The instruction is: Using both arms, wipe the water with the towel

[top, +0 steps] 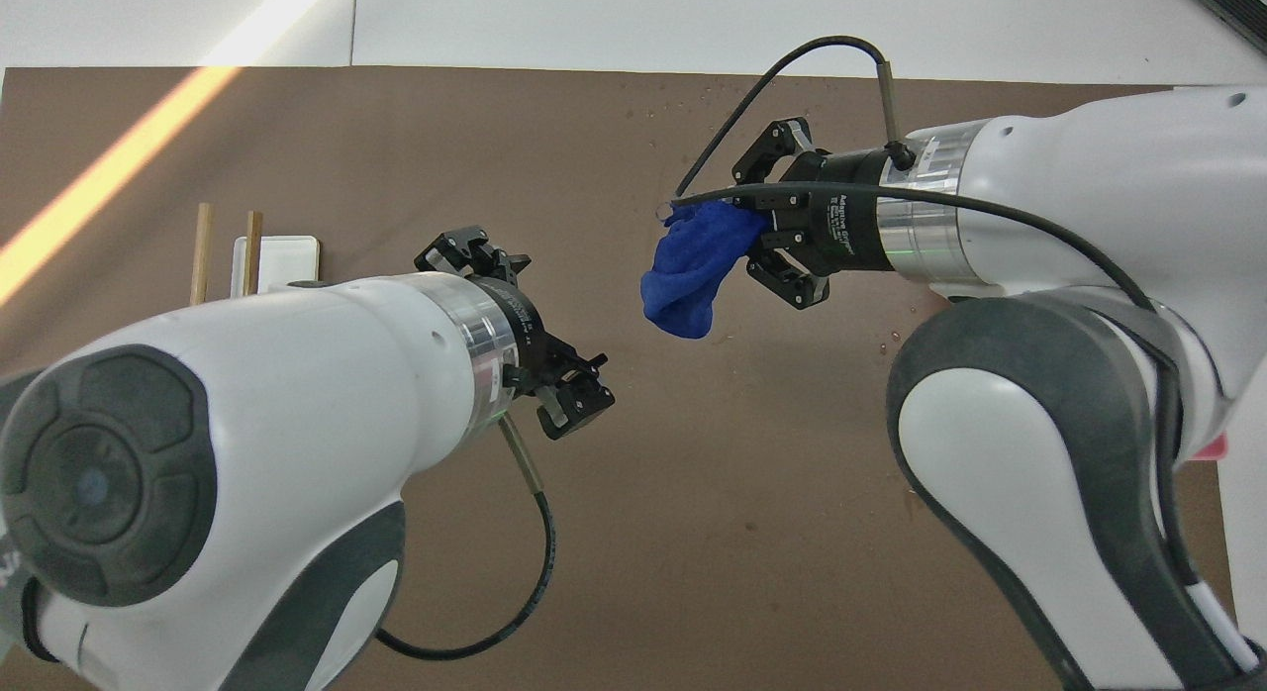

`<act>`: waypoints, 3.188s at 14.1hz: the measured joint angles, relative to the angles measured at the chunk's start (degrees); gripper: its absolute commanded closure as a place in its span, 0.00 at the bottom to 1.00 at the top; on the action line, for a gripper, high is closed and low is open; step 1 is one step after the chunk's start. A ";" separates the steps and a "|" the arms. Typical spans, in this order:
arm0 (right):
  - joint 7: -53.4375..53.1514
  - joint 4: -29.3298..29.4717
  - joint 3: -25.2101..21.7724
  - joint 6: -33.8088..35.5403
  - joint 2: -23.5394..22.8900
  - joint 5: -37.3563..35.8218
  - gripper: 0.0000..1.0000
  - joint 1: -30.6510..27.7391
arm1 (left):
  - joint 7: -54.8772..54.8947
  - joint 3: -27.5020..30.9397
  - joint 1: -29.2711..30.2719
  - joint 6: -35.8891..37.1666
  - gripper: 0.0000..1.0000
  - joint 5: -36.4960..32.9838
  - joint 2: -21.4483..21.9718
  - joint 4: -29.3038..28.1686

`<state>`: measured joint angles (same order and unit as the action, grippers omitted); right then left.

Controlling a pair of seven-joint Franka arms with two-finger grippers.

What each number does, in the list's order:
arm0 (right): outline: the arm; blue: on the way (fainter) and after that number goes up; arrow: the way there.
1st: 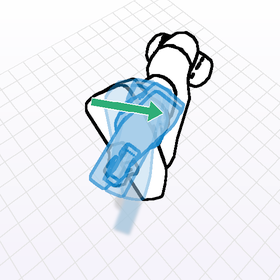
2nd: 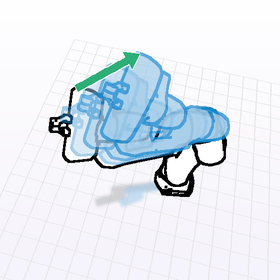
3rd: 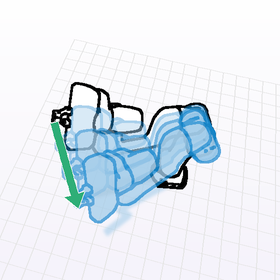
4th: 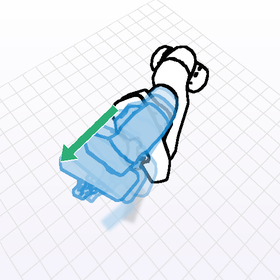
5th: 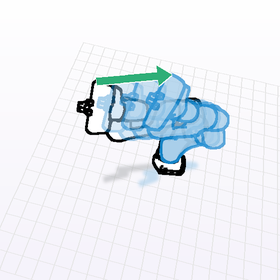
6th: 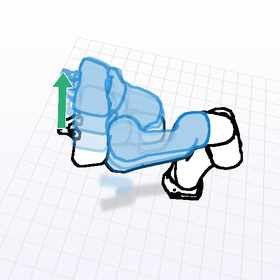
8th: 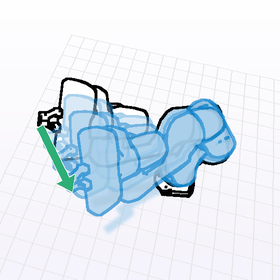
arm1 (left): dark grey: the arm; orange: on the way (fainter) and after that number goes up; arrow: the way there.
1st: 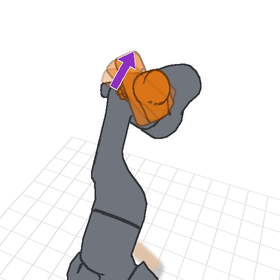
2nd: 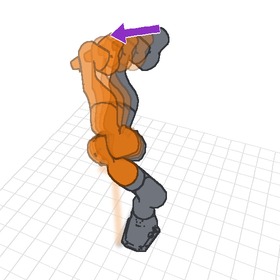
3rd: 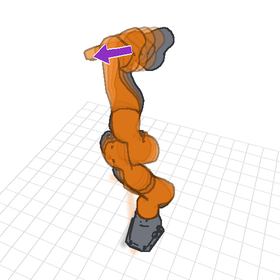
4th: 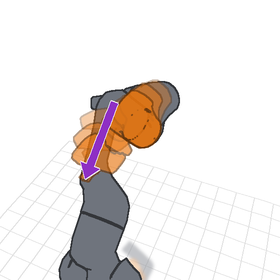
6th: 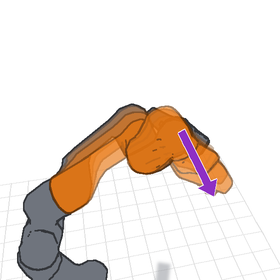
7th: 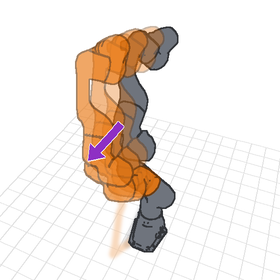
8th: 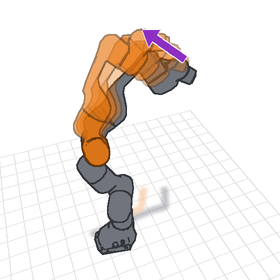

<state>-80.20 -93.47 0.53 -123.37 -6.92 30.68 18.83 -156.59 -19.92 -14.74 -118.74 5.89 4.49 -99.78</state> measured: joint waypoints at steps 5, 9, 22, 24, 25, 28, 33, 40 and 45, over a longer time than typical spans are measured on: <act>7.79 4.86 -0.09 -9.85 -11.98 0.00 1.00 -2.77 | 9.69 0.06 7.91 4.65 0.00 -0.90 1.80 -3.87; 14.27 11.49 -0.08 -17.94 -21.82 0.03 1.00 -3.70 | 25.02 0.36 14.47 9.59 0.00 -0.89 2.73 -4.08; 21.85 1.38 0.43 -28.34 -29.10 0.52 1.00 -1.14 | 99.23 2.43 29.33 27.85 0.00 -0.89 5.17 -4.14; 21.89 -2.64 0.45 -26.35 -27.26 0.52 1.00 -1.08 | 106.63 2.82 32.38 28.95 0.00 -0.89 5.55 -4.15; 22.13 -4.88 0.45 -25.02 -26.04 0.52 1.00 -1.07 | 108.28 2.92 33.15 28.95 0.00 -0.89 5.55 -4.15; 25.45 -11.89 0.47 -21.53 -21.30 0.67 1.00 -0.70 | 112.40 2.84 33.43 28.95 0.00 -0.91 5.56 -4.16; 28.04 -27.55 0.53 -20.67 -10.22 0.70 1.00 0.79 | 122.62 2.94 34.79 28.95 0.00 -2.45 5.56 -4.16; 28.30 -42.52 0.47 -11.21 4.90 0.70 1.00 3.24 | 124.53 1.30 34.33 28.86 0.00 -2.53 5.60 -4.12; 28.38 -37.40 -0.21 -0.30 12.10 -3.24 1.00 -1.34 | 126.59 1.29 34.21 27.37 0.00 -2.53 5.60 -4.15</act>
<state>-51.82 -130.87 0.32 -123.66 5.17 27.44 17.49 -30.00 -18.63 19.47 -91.37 3.36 10.10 -103.93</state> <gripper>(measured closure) 0.846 0.000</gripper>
